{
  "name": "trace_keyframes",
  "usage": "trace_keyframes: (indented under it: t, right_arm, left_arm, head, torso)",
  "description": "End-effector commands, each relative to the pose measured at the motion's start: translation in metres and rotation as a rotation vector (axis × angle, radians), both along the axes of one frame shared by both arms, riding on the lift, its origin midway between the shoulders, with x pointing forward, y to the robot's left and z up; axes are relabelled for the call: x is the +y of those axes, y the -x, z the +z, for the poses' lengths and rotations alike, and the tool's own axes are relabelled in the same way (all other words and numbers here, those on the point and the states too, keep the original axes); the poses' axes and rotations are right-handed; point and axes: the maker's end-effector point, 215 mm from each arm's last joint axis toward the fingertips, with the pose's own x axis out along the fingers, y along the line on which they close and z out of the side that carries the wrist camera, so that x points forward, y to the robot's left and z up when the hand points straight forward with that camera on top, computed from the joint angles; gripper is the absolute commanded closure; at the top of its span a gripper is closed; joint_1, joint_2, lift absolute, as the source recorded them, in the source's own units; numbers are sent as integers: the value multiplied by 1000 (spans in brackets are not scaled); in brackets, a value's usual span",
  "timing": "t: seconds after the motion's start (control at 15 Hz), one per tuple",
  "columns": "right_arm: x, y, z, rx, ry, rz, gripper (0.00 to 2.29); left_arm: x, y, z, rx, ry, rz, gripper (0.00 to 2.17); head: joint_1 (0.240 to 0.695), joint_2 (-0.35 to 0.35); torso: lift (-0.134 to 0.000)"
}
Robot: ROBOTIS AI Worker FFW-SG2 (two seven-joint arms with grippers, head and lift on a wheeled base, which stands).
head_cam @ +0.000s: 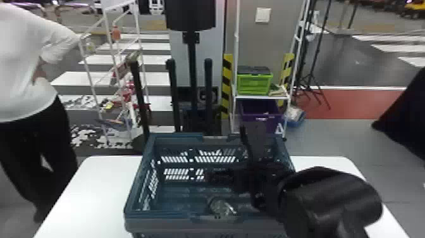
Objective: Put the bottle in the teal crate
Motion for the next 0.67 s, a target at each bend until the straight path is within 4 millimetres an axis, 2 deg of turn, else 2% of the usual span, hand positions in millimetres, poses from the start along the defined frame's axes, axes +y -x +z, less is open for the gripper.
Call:
trace_keyframes:
  t: [0.0,0.2,0.4,0.6]
  right_arm:
    - [-18,24,19,-43,12,-3,49]
    - [-69,65,15,-73,14,-64,46]
    - [-121,99,35,-240,-43,-144,46]
    - [-160,141,50,-380,-101,-199,46]
  left_arm:
    - [-3,2,6,-9,2,-3,144]
    - [-11,8,13,-15,-9,-11,144]
    - [-24,14,27,-33,-15,-26,144]
    - [-45,18,28,-30,-13,-53,144]
  head:
    - [499,0]
    - [499,0]
    - [499,0]
    - [499,0]
  torso:
    - [0]
    - [0]
    - [0]
    - [0]
